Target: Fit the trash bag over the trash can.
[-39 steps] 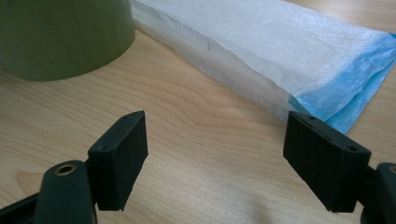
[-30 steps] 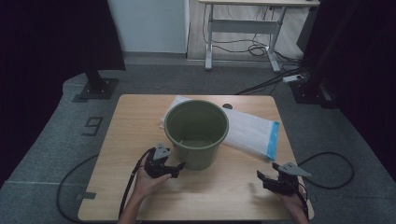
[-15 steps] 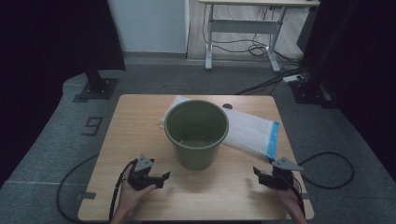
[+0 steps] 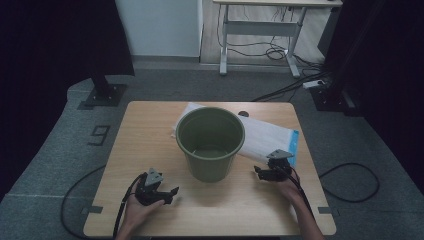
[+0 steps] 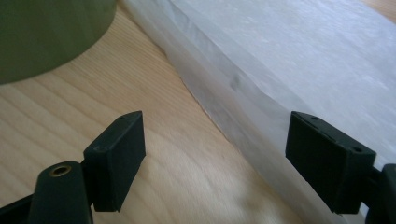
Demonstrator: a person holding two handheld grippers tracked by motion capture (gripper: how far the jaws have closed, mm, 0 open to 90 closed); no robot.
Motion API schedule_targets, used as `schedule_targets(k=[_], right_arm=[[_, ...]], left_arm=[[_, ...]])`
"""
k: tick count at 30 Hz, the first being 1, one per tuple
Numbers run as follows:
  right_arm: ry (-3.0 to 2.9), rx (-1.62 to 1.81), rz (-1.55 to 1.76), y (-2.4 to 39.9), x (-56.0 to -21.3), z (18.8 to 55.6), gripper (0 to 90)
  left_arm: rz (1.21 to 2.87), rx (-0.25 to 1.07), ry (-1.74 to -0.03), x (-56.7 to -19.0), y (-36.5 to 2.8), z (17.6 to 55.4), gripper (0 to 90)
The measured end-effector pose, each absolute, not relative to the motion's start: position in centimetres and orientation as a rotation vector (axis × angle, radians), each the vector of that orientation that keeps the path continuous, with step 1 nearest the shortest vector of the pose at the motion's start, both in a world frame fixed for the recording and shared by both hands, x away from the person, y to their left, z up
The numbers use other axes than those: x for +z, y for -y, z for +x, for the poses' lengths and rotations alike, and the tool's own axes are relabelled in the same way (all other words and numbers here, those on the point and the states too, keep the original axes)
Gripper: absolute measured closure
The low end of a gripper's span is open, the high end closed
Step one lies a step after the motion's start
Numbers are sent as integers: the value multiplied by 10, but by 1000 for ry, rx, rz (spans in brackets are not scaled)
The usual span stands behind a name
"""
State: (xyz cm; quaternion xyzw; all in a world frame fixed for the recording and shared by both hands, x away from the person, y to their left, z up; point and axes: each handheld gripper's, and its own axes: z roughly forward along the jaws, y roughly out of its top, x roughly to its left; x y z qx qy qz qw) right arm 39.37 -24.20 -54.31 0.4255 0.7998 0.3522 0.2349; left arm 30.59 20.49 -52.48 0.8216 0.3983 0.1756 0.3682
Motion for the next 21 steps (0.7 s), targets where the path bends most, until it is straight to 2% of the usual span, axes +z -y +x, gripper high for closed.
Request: schedule_targets(k=[8,15,21], right_arm=[[-2151,967,1190,240,-542,408,240],[-2098,1096,1054,224,-498,397,244],[-2145,1137,1159,233,-513,428,237]], left_arm=[[2110,439,-1062,-532,-215,305,142],[2108,439,-1071,-534,-216,304,144],[2108,446,-1070,-533,-217,303,143]])
